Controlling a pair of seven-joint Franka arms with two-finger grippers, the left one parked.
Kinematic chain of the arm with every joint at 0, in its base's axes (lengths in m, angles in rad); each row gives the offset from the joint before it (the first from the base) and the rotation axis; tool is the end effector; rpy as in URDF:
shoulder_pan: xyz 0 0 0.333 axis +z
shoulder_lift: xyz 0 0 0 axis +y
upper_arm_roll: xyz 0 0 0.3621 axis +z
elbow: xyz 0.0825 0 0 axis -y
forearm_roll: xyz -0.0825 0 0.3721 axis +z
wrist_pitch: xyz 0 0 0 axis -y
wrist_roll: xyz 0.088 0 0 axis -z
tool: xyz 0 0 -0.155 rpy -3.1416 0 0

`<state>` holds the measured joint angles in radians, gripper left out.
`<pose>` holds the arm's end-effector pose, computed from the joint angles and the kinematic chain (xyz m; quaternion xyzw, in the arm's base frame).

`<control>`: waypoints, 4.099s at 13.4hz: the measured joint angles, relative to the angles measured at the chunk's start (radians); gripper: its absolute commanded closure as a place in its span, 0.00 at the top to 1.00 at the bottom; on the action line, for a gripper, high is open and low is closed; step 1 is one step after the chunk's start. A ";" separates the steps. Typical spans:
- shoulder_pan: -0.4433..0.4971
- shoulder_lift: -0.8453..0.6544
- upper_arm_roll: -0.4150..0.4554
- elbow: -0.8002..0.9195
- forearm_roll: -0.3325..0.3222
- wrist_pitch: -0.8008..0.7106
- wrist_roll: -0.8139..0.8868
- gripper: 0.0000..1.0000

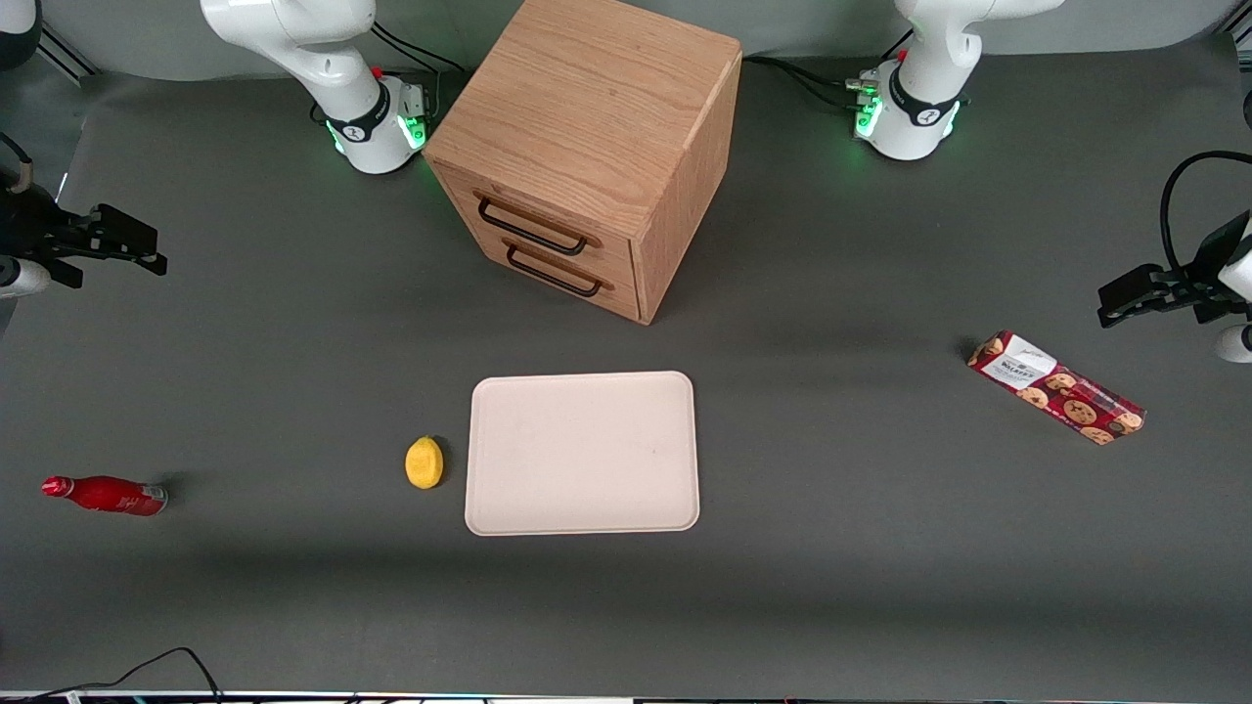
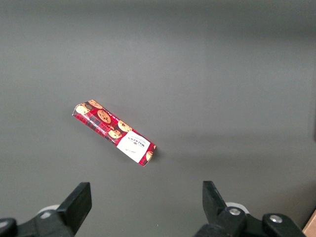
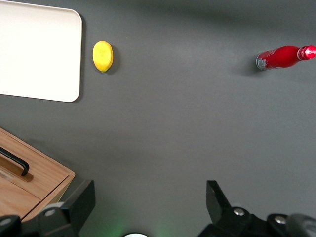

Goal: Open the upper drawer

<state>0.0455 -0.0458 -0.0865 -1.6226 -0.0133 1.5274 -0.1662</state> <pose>0.5181 -0.0245 0.6195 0.9977 0.0625 -0.0251 0.0021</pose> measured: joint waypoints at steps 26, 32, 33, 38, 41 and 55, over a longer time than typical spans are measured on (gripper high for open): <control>0.247 0.003 0.024 0.002 0.001 -0.020 0.000 1.00; 0.492 0.065 0.023 0.001 0.006 -0.018 0.001 1.00; 0.522 0.081 0.023 0.003 0.016 -0.016 0.001 1.00; 0.572 0.143 0.021 0.030 0.111 -0.015 0.001 1.00; 0.566 0.168 0.015 0.029 0.190 -0.016 0.000 1.00; 0.558 0.354 0.017 0.014 0.323 -0.019 -0.105 1.00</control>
<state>0.6039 0.3078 -0.0694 -1.6087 0.3099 1.5085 -0.2709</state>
